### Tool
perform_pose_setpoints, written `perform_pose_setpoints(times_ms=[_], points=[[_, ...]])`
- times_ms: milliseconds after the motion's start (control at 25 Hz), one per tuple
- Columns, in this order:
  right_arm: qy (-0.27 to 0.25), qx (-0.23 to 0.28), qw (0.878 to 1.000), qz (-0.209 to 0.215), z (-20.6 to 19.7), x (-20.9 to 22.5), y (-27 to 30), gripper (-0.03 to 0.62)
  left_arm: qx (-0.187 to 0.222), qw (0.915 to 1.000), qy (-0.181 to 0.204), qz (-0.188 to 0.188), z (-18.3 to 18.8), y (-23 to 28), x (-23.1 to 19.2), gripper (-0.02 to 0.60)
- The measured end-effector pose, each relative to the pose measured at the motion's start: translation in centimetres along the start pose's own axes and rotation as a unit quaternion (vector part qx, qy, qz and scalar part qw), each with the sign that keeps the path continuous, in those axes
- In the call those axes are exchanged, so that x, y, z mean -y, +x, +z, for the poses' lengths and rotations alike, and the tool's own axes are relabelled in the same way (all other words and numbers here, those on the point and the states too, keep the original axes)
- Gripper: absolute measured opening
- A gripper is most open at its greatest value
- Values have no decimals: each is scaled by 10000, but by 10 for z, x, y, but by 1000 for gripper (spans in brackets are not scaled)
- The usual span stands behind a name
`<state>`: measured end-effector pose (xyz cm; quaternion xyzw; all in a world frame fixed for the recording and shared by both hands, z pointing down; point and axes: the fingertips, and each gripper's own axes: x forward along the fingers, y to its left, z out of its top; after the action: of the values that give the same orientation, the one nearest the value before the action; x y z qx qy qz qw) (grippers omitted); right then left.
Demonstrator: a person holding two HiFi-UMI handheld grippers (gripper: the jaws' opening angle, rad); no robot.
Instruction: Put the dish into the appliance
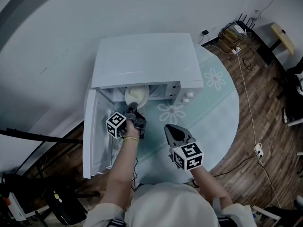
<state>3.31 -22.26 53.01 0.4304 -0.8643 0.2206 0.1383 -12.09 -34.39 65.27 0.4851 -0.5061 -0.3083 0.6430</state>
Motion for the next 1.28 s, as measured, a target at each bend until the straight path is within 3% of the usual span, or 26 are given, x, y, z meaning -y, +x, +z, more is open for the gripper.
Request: perform_pose_setpoints(times_ms=[920, 1200, 1240, 1280], points=[[61, -4, 10000, -16, 3, 4, 6, 5, 196, 9996, -70, 216, 17, 26, 10, 48], [50, 11, 10000, 9, 4, -2, 8, 5, 106, 9996, 251, 119, 19, 27, 14, 48], [46, 17, 10000, 10, 4, -3, 8, 5, 96, 9994, 324, 74, 18, 27, 16, 64], [42, 22, 10000, 9, 4, -3, 7, 5, 72, 9993, 376, 36, 18, 28, 18, 121]])
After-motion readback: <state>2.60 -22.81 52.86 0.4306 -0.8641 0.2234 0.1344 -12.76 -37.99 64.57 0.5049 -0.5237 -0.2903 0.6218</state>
